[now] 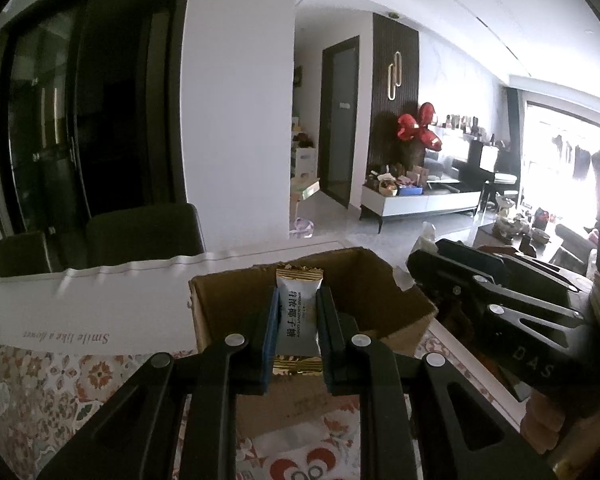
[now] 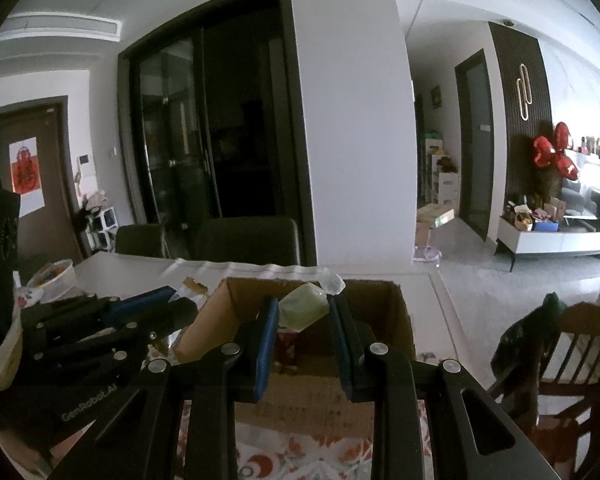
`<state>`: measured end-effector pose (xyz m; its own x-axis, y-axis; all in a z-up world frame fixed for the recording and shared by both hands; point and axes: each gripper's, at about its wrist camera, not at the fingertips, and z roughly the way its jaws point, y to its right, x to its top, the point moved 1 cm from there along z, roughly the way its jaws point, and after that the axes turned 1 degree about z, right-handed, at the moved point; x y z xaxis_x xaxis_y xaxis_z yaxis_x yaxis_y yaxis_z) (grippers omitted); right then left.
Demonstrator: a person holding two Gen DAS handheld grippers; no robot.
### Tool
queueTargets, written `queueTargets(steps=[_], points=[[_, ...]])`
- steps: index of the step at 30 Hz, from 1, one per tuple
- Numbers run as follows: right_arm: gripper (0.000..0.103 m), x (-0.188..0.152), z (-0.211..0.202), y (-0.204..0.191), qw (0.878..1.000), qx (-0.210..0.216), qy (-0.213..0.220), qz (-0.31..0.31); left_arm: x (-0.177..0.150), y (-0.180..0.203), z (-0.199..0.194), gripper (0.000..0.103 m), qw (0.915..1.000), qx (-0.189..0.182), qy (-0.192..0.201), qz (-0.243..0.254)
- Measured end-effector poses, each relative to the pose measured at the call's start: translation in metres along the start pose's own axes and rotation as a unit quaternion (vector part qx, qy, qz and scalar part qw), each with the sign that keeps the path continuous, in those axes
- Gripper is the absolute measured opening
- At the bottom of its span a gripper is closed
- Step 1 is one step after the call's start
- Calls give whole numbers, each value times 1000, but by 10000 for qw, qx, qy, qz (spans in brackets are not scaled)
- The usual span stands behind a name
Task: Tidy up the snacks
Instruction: 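Carry both snacks into the cardboard box and open both tools to release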
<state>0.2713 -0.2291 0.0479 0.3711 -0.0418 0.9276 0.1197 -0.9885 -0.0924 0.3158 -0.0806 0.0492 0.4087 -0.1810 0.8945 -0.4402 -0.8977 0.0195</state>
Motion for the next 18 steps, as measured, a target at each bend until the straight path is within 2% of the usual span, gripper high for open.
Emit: queueTargets(steps=[8,18], points=[[28,12,34,8,9997,-60,-205,-87,12,-9,35,19,9995,-11,-317,-43],[28,3,74,20,9977,-168,-650,12,7,-15,80,20,9961,-16,-860,-212]])
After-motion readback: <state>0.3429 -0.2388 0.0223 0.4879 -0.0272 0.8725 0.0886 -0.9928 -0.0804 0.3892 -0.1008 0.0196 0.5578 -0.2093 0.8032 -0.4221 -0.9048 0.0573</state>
